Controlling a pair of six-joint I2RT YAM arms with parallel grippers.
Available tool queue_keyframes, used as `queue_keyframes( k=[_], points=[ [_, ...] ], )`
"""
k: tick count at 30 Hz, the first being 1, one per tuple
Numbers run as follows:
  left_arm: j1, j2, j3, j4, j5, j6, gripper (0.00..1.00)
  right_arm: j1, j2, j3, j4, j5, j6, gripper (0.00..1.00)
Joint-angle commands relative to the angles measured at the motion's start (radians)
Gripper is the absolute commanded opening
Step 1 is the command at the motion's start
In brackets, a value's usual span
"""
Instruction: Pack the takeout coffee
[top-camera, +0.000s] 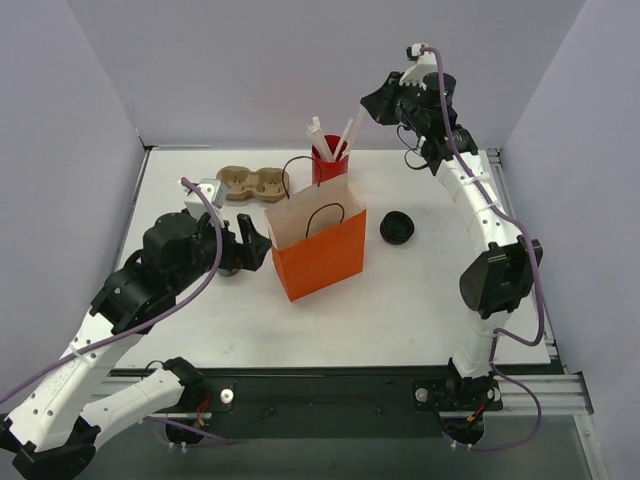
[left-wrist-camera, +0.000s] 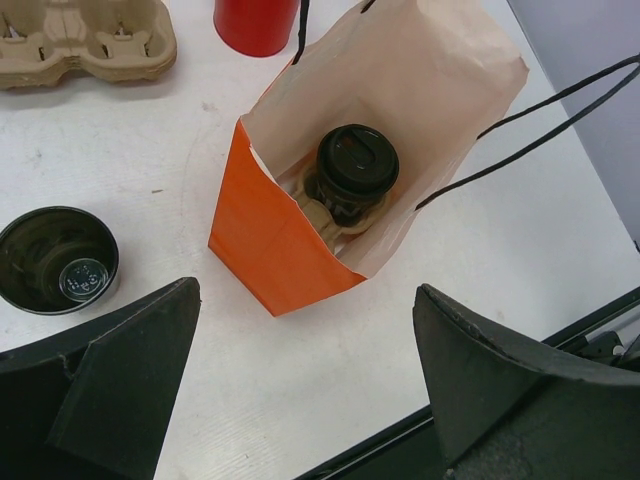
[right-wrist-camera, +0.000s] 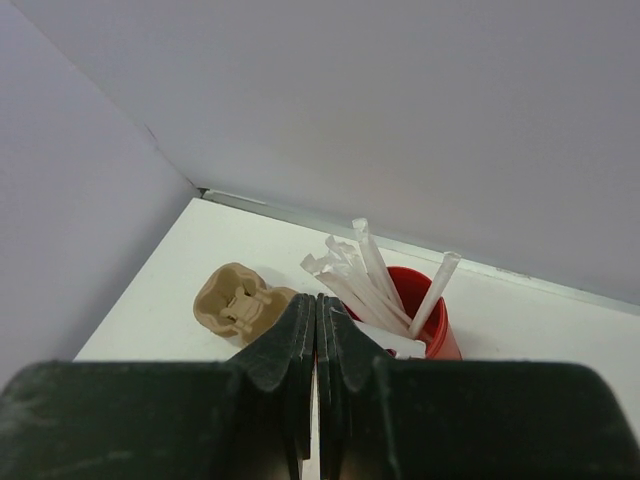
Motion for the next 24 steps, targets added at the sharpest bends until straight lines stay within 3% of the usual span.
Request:
queue_keyframes(
  k=[1,8,16,24],
  points=[
    [-0.001,-0.043,0.021,0.035,-0.014,0.018,0.97,0.025,-0.02,0.064,-0.012,0.022,-0.034,0.0],
    [0.0,-0.055,0.057,-0.024,-0.047,0.061,0.97,0.074,-0.074,0.198,-0.076,0.081,-0.091,0.0],
    [0.002,-0.11,0.065,-0.074,-0.095,0.055,0.97,0.181,-0.275,0.236,-0.237,0.131,-0.146,0.0],
    [0.002,-0.136,0.096,-0.058,-0.09,0.115,0.97,0.371,-0.503,0.126,-0.363,0.252,-0.246,0.0]
  ],
)
